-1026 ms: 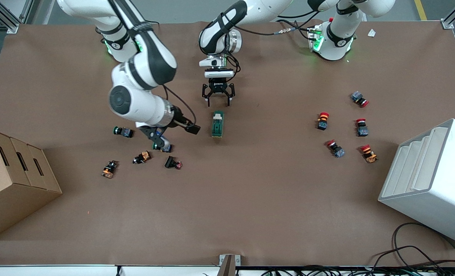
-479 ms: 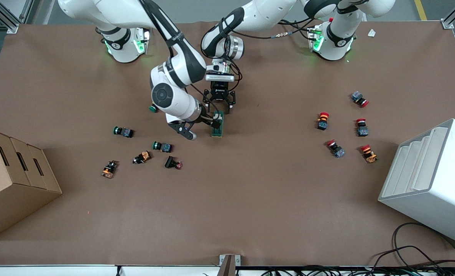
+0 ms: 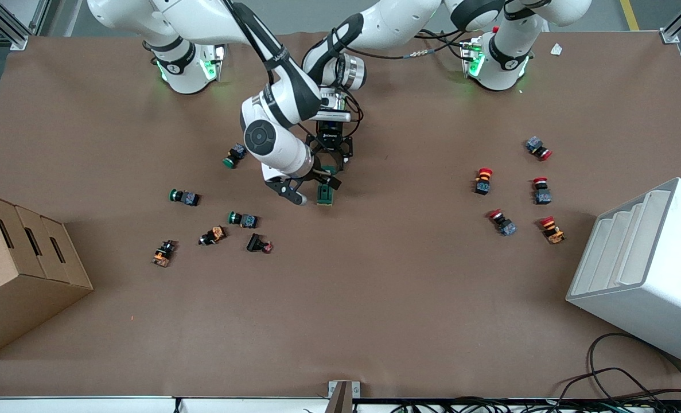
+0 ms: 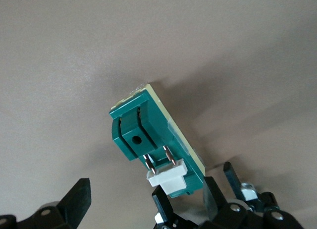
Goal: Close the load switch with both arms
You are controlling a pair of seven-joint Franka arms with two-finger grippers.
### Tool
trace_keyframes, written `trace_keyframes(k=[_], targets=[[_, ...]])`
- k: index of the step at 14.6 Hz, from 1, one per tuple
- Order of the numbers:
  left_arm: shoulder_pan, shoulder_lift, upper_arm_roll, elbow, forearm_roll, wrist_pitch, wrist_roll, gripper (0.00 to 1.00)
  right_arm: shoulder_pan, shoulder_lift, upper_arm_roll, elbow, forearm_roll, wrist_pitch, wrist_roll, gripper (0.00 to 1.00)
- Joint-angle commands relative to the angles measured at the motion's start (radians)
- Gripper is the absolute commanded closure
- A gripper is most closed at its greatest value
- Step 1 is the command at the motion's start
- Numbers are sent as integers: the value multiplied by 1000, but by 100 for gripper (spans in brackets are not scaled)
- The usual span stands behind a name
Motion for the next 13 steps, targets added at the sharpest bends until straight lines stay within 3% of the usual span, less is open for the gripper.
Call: trace_keyframes(k=[1,13], targets=[[-3,34,0,21,15,-7,-15,0,31,19,-5,-6,29,37,4,0],[-3,35,2,21,14,-10,-16,0,55,71,-5,26,88,108,35,0]])
